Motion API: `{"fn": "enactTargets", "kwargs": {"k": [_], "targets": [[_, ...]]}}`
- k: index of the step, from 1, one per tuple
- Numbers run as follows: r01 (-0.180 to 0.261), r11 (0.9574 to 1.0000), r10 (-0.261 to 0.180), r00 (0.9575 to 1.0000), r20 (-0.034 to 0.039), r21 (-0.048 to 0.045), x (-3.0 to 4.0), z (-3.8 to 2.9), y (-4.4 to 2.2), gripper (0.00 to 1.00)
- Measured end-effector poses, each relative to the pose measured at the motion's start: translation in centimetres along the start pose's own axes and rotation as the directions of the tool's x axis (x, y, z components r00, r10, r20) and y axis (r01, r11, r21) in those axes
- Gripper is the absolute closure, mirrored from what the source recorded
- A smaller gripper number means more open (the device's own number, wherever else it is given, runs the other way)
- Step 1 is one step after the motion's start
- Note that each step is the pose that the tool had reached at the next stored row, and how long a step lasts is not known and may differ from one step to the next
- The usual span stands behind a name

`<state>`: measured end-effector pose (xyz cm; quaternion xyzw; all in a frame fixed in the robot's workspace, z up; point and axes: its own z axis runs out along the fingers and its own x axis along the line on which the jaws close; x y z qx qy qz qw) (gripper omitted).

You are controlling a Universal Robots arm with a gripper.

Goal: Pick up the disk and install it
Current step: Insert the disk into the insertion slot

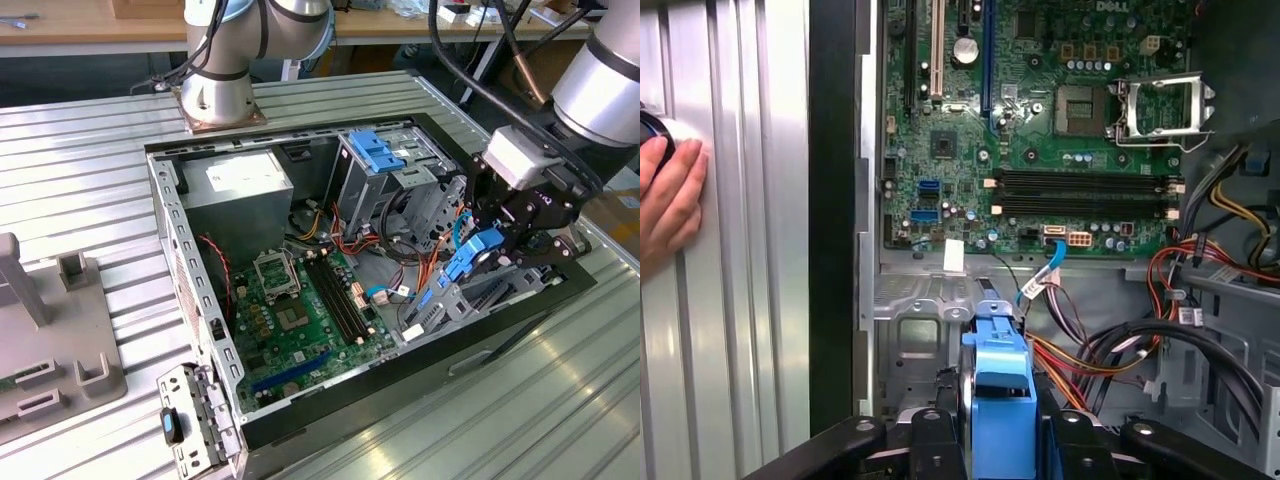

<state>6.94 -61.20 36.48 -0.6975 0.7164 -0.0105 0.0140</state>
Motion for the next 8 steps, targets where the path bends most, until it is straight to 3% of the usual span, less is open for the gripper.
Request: {"fn": "enactTargets", "kwargs": {"k": [3,4,8], "targets": [[0.0,1.0,0.0,1.0,0.0004,0.0,0.01,1.11,0.04,0.63],[0.0,1.0,0.0,1.0,0.0,0.0,0.01,1.18,0.04,0.49],[0.0,1.0,0.0,1.0,0.0,0.0,0.01,1.21,0.04,0.49]]}}
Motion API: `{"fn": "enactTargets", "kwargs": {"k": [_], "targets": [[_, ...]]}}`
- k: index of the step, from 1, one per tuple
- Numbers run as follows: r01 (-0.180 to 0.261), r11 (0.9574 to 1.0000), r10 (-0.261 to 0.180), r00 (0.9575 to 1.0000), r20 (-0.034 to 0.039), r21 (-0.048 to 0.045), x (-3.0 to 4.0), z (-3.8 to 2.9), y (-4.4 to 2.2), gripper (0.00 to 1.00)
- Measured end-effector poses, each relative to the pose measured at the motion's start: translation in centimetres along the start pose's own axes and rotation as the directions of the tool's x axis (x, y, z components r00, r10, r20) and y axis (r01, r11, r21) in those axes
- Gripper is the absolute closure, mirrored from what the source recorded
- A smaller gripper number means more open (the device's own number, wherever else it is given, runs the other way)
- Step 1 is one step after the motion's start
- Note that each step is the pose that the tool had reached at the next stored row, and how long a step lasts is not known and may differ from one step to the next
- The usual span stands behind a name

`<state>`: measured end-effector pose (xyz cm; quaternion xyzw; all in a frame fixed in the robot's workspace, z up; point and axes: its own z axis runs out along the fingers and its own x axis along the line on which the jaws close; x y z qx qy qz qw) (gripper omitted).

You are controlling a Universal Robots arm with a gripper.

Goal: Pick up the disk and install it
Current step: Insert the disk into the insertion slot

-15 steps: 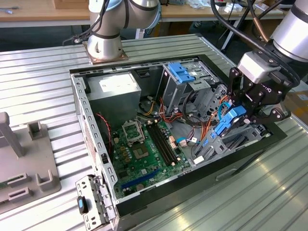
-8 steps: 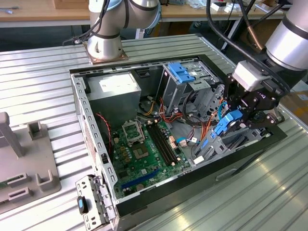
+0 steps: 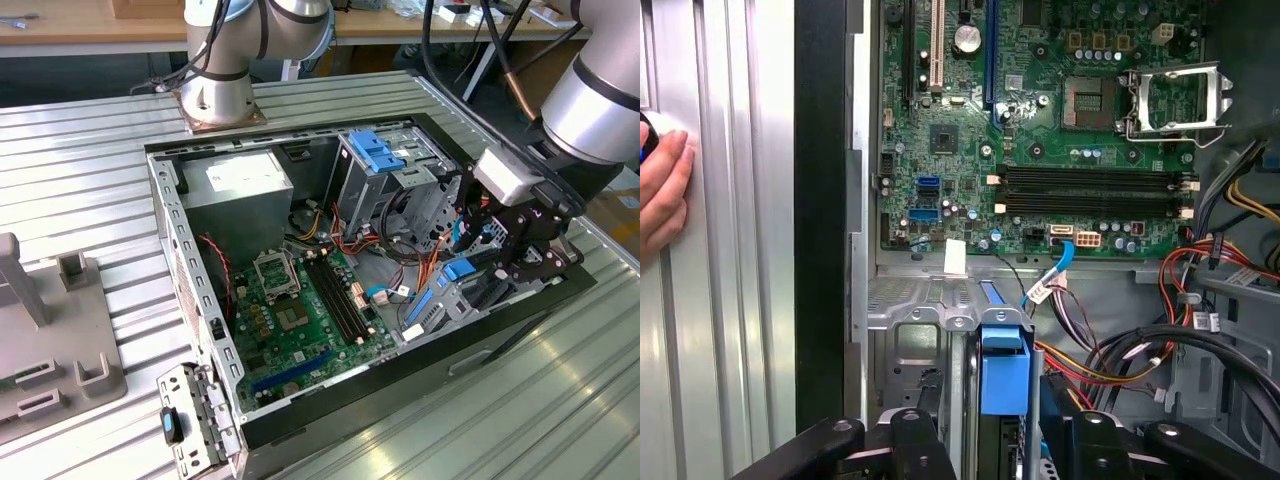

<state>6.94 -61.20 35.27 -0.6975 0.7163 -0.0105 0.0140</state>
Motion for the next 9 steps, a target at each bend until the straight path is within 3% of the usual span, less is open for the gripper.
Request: {"fn": "enactTargets", "kwargs": {"k": [9], "targets": [[0.0,1.0,0.0,1.0,0.0,0.0,0.0,0.04,0.0,0.49]]}}
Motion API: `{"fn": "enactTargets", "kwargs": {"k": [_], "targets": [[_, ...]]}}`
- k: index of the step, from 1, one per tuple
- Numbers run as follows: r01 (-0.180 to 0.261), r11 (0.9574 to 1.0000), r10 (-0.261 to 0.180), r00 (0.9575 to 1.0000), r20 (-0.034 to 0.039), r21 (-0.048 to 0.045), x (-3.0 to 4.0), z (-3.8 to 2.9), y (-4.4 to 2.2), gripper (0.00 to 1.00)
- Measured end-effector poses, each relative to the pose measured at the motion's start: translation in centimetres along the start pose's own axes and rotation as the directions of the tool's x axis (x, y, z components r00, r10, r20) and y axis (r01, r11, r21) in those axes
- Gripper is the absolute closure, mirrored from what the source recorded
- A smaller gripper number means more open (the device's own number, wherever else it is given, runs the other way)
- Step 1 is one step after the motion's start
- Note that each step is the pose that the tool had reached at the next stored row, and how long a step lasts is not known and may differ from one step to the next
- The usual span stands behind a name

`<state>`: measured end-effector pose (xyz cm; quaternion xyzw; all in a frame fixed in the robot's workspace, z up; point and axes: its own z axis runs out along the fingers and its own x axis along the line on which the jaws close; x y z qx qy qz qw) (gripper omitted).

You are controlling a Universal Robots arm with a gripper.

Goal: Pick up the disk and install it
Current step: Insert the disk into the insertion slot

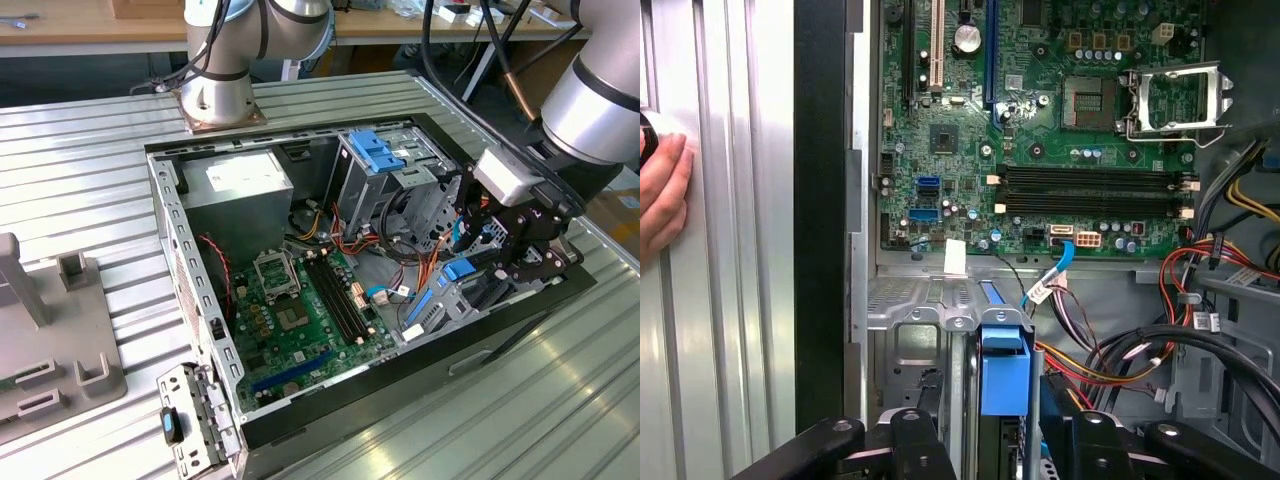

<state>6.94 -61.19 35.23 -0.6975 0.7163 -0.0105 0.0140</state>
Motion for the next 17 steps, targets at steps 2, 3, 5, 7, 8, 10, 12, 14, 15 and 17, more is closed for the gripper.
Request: {"fn": "enactTargets", "kwargs": {"k": [2,3,5,7,8,10,12,14,15,17], "targets": [[0.0,1.0,0.0,1.0,0.0,0.0,0.0,0.0,0.0,0.49],[0.002,1.0,-0.002,1.0,0.0002,0.0,0.0,0.01,0.0,0.49],[0.006,1.0,-0.006,1.0,0.0006,0.0,-0.02,0.02,0.0,0.49],[0.012,0.9999,-0.012,0.9999,0.0006,0.0,-0.08,0.01,0.0,0.49],[0.012,0.9999,-0.012,0.9999,0.0004,-0.0001,-0.09,0.0,0.0,0.49],[0.012,0.9999,-0.012,0.9999,0.0005,0.0,-0.1,-0.04,0.0,0.49],[0.012,0.9999,-0.012,0.9999,0.0002,-0.0001,-0.11,-0.25,-0.01,0.49],[0.012,0.9999,-0.012,0.9999,0.0004,0.0,-0.15,-0.55,-0.02,0.49],[0.012,0.9999,-0.012,0.9999,0.0004,-0.0001,-0.18,-0.64,-0.02,0.49],[0.012,0.9999,-0.012,0.9999,0.0005,0.0,-0.31,-0.65,-0.02,0.49]]}}
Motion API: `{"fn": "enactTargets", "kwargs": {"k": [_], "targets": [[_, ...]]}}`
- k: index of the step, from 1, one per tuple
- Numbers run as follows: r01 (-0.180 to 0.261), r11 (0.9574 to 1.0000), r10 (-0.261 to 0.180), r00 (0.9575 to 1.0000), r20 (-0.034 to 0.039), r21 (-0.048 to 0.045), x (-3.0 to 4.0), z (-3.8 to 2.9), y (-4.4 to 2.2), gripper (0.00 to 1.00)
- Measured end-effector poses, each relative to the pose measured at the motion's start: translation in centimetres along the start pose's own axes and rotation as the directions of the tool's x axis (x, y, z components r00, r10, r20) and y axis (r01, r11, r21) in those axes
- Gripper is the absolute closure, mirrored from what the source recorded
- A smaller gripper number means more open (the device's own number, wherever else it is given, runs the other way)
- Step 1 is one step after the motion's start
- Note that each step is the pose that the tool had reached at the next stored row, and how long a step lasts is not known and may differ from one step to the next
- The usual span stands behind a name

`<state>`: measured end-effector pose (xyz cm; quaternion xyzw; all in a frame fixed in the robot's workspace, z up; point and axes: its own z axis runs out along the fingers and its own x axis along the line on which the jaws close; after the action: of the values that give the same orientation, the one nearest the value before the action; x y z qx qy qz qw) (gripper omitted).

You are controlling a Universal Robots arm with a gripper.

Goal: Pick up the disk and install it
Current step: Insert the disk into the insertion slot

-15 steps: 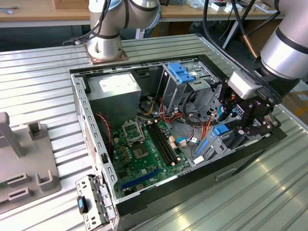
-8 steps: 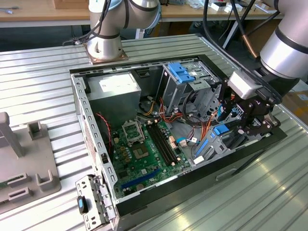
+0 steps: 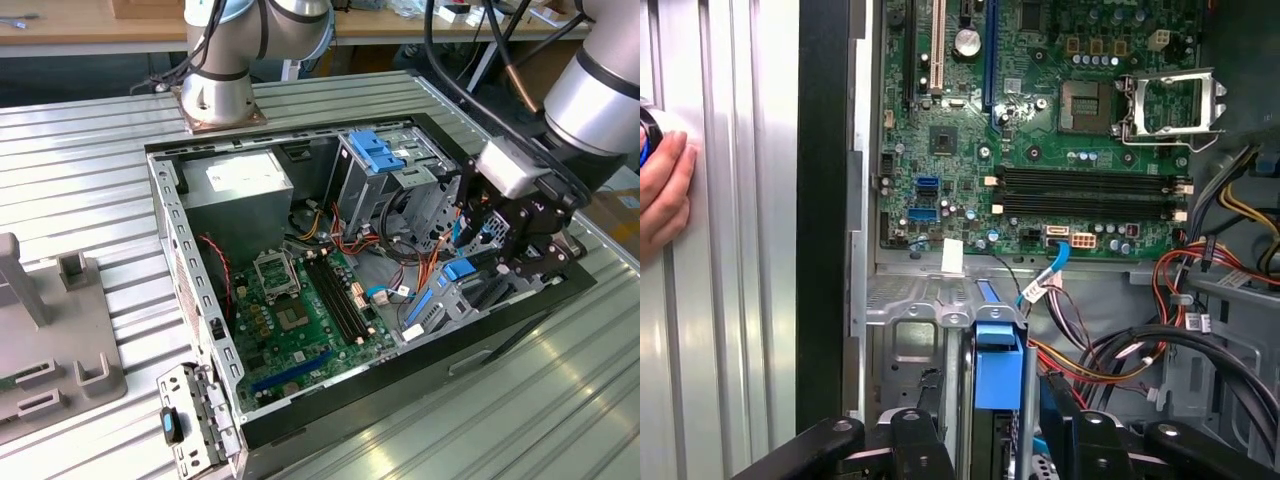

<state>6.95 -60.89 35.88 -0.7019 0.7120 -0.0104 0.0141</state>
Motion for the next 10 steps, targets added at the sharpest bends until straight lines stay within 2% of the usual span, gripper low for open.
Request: {"fn": "enactTargets", "kwargs": {"k": [2,7,10], "targets": [[0.0,1.0,0.0,1.0,0.0003,0.0,-0.09,0.01,-0.12,0.49],[0.0,1.0,0.0,1.0,0.0009,-0.0001,-0.39,0.06,-1.39,0.49],[0.0,1.0,0.0,1.0,0.0006,-0.0013,-0.45,-0.04,-1.55,0.49]]}}
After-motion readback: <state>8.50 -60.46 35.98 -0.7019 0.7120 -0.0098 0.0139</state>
